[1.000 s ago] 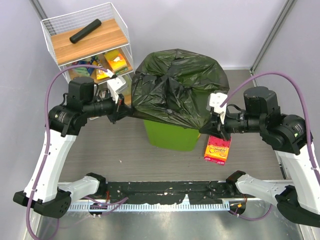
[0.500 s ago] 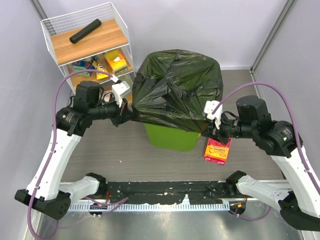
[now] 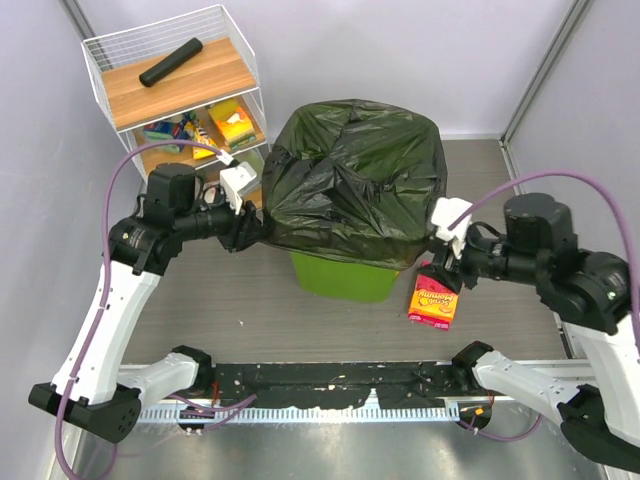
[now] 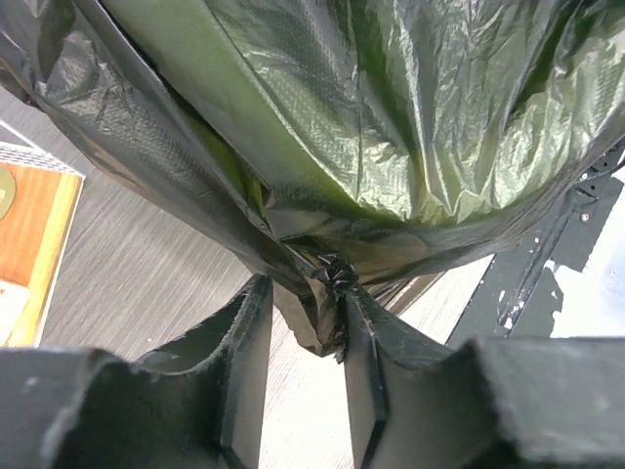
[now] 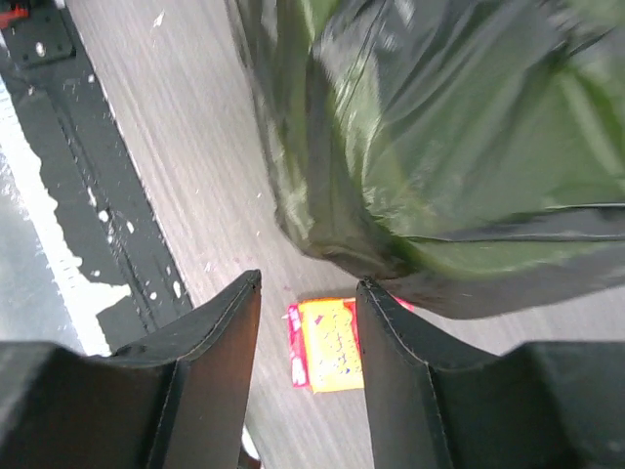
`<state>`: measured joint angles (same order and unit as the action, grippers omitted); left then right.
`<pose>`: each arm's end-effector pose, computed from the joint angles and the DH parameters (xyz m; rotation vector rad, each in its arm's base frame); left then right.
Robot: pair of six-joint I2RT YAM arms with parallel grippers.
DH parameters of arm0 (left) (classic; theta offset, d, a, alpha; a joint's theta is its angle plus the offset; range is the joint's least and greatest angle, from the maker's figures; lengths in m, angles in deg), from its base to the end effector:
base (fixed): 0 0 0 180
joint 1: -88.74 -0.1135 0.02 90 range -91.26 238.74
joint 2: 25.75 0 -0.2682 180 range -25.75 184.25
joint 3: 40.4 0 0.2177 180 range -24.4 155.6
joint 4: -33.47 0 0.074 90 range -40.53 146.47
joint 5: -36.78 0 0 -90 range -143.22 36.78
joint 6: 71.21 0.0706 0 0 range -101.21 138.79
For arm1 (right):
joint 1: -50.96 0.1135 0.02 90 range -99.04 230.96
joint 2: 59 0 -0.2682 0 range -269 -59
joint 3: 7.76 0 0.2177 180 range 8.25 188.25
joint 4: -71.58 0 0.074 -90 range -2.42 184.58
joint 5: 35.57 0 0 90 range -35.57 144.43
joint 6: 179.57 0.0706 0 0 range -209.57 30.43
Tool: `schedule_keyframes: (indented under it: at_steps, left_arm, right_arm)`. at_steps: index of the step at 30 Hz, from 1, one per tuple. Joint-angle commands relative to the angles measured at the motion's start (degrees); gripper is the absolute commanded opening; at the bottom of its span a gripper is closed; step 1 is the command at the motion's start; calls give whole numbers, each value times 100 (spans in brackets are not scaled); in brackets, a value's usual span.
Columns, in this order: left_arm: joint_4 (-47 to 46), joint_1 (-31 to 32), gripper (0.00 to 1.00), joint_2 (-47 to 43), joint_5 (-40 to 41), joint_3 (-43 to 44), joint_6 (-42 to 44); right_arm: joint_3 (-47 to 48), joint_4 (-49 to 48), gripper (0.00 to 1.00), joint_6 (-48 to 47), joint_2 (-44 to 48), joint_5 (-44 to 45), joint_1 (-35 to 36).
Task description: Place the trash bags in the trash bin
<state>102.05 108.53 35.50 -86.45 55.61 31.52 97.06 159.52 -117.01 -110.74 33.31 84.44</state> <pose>0.1566 -0.0975 0.3987 0.9111 1.9266 -0.6960 0.0689 0.0761 0.4182 -1.2755 1.7543 0.4613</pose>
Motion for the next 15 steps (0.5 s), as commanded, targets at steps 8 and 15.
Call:
schedule_keyframes:
  at_steps: [8, 15]
  left_arm:
    - [7, -19, 75, -166, -8, 445, 177]
    - [-195, -28, 85, -316, 308, 542, 212]
  right_arm:
    - [1524, -813, 50, 1056, -432, 1663, -183]
    - [1788, -1112, 51, 1846, -889, 1734, -736]
